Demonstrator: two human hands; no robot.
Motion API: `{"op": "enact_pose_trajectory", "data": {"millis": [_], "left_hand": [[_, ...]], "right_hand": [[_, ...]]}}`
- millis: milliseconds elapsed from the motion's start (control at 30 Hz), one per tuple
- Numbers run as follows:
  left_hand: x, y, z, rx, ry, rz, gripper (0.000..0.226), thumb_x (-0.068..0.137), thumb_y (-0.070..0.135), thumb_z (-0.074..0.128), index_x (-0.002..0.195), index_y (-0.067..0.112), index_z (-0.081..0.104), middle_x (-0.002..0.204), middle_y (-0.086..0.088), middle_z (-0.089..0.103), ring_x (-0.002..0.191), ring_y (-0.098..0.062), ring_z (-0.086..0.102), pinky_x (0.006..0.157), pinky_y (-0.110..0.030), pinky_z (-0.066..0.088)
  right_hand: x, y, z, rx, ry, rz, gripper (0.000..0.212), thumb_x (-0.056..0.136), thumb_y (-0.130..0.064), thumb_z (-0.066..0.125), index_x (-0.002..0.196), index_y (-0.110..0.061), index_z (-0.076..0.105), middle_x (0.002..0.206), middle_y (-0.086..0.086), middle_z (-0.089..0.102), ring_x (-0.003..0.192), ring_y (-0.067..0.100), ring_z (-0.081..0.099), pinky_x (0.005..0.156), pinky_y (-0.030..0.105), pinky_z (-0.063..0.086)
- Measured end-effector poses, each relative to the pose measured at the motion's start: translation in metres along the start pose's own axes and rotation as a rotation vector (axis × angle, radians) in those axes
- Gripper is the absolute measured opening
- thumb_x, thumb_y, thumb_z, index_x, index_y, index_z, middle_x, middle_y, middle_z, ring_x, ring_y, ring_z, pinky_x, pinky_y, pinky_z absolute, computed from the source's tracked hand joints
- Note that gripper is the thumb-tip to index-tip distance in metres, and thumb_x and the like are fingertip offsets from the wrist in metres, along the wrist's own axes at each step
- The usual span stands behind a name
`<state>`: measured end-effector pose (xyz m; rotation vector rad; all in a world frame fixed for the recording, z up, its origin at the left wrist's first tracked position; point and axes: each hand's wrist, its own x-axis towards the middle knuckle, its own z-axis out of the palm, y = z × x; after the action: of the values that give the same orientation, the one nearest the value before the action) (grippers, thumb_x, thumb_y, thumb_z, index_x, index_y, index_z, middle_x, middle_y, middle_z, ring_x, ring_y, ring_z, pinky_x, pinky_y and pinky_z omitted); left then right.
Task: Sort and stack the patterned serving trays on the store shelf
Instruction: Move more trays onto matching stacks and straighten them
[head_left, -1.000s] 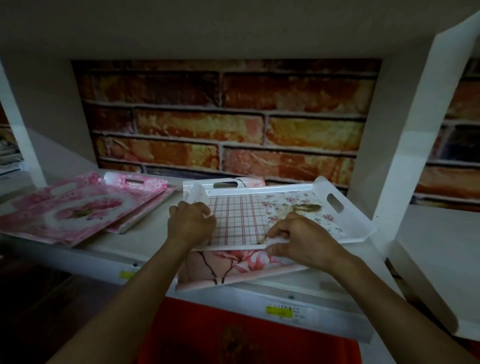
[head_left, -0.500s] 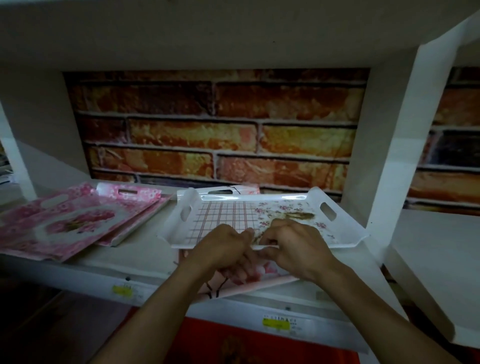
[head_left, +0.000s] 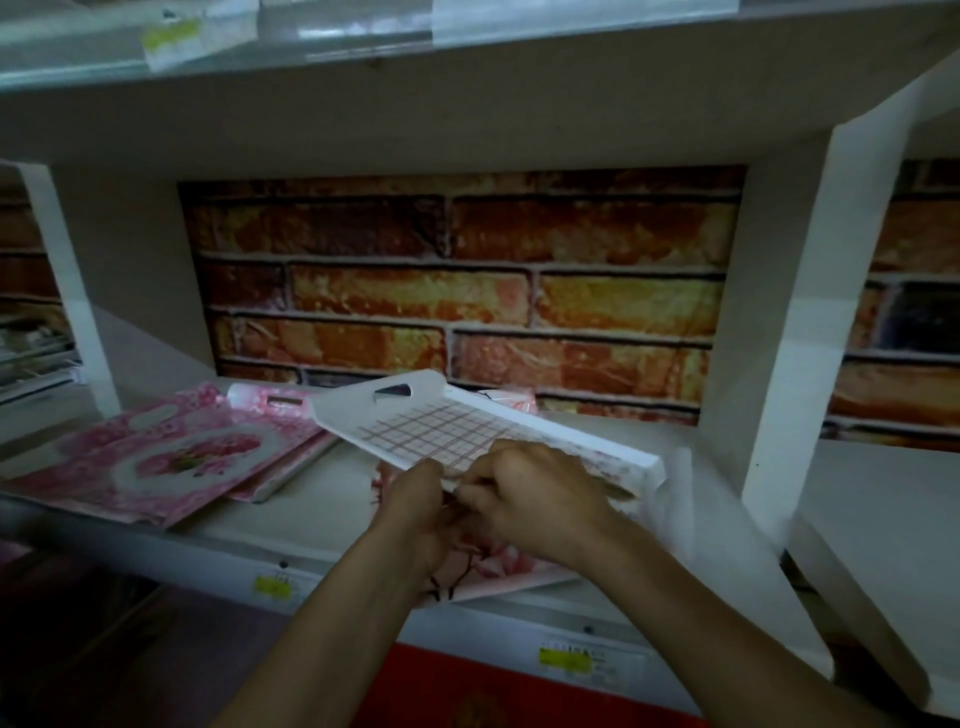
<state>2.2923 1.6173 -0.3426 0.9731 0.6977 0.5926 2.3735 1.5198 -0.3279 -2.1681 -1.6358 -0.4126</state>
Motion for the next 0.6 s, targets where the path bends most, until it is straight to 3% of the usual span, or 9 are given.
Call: {"op": "enact_pose_trajectory", "data": {"millis": [133, 267, 400, 500, 600], "left_hand": [[-0.002, 0.007, -0.009, -0.009, 0.067, 0.086, 0.027, 0.096, 0.010, 0.035, 0.113, 0.010, 0.056, 0.094, -0.015, 0.067, 0.075, -0.026, 0.064, 0.045, -0.028, 0.053], [-0.001, 0.015, -0.012, -0.023, 0.163, 0.170, 0.021, 0.100, 0.011, 0.033, 0.105, 0.009, 0.053, 0.083, -0.012, 0.062, 0.070, -0.025, 0.060, 0.055, -0.034, 0.050], [0.010, 0.021, -0.022, 0.055, 0.276, 0.272, 0.031, 0.101, 0.027, 0.033, 0.116, 0.010, 0.056, 0.097, -0.013, 0.068, 0.075, -0.029, 0.065, 0.058, -0.033, 0.055], [0.010, 0.027, -0.030, 0.125, 0.303, 0.316, 0.037, 0.102, 0.033, 0.034, 0.121, 0.011, 0.057, 0.107, -0.012, 0.066, 0.083, -0.029, 0.065, 0.076, -0.039, 0.055], [0.005, 0.034, -0.038, 0.200, 0.290, 0.333, 0.040, 0.103, 0.035, 0.035, 0.124, 0.009, 0.058, 0.112, -0.012, 0.064, 0.077, -0.022, 0.061, 0.071, -0.032, 0.048]], "right_hand": [[0.006, 0.013, -0.016, 0.024, -0.050, 0.136, 0.021, 0.091, -0.041, 0.055, 0.095, -0.030, 0.072, 0.101, -0.012, 0.070, 0.093, 0.013, 0.063, 0.069, 0.026, 0.041], [0.004, 0.019, -0.037, 0.028, -0.166, 0.170, 0.024, 0.091, -0.039, 0.049, 0.095, -0.032, 0.072, 0.103, -0.012, 0.071, 0.092, 0.013, 0.064, 0.076, 0.033, 0.054], [0.006, 0.036, -0.049, 0.041, -0.158, 0.220, 0.019, 0.094, -0.036, 0.054, 0.100, -0.032, 0.072, 0.099, -0.013, 0.071, 0.086, 0.011, 0.066, 0.076, 0.035, 0.056], [0.007, 0.057, -0.046, 0.040, -0.091, 0.288, 0.030, 0.092, -0.040, 0.057, 0.120, -0.030, 0.064, 0.122, 0.000, 0.062, 0.110, 0.019, 0.060, 0.089, 0.037, 0.052], [0.004, 0.072, -0.041, 0.012, -0.023, 0.375, 0.045, 0.095, -0.041, 0.053, 0.137, -0.028, 0.050, 0.136, 0.007, 0.047, 0.129, 0.027, 0.039, 0.100, 0.037, 0.040]]}}
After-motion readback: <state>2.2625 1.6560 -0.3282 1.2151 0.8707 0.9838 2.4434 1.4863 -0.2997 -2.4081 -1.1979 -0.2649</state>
